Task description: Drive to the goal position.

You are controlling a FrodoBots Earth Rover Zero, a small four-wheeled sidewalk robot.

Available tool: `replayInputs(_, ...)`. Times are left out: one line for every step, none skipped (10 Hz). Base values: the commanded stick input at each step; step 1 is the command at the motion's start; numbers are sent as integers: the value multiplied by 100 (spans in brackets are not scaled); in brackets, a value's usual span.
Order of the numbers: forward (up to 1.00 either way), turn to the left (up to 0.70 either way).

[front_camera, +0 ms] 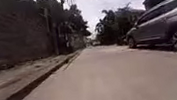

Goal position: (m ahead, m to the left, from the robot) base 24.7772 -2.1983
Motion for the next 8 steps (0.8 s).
replayInputs(100, 0)
replayInputs(100, 0)
replayInputs(100, 0)
replayInputs(100, 0)
replayInputs(100, 0)
replayInputs(100, 0)
replayInputs(100, 0)
replayInputs(100, 0)
